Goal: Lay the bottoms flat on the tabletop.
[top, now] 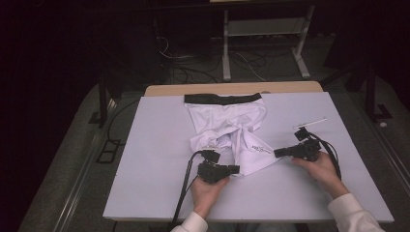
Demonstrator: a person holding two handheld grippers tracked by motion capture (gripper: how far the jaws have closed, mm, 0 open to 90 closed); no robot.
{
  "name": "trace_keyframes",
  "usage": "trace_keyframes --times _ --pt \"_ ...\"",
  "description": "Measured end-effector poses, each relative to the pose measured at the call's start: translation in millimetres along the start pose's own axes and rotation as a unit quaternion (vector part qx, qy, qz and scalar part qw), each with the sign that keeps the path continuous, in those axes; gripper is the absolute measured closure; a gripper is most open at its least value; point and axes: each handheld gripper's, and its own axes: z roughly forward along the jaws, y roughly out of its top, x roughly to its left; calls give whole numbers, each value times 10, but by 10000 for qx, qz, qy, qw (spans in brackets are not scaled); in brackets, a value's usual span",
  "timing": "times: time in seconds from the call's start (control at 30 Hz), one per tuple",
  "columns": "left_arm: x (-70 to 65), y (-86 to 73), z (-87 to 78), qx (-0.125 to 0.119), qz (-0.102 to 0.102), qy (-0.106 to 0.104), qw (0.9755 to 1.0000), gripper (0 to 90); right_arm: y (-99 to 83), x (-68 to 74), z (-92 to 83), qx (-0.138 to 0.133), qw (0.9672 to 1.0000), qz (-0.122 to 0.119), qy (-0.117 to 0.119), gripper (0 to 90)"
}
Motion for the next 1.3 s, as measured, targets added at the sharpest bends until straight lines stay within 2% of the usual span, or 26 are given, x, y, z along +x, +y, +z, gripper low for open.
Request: trace_keyframes --times 0.2,0.33,0.5,0.63,0.77,1.03,1.3 --pt "-169 -62 -13 -5 95 -111 9999 870 -248 77 -327 -205 9996 127 138 875" --pt "-283 -119 53 108 164 -256 9995 870 -431 55 -474 -195 9991 319 211 875" --pt "-412 -205 105 206 304 -280 9989 870 -598 -4 -616 -284 9976 578 246 876" --pt "-454 -261 133 278 331 -323 9985 870 -702 -39 -665 -254 9962 774 312 876" --pt "-461 -301 145 334 313 -337 9984 869 -766 -36 -682 -195 9956 858 309 876" --pt "-494 -382 158 420 297 -380 9980 869 -861 28 -709 -67 9971 727 221 875" --pt "-557 -463 158 547 418 -328 9971 869 -940 41 -739 7 9973 713 175 874"
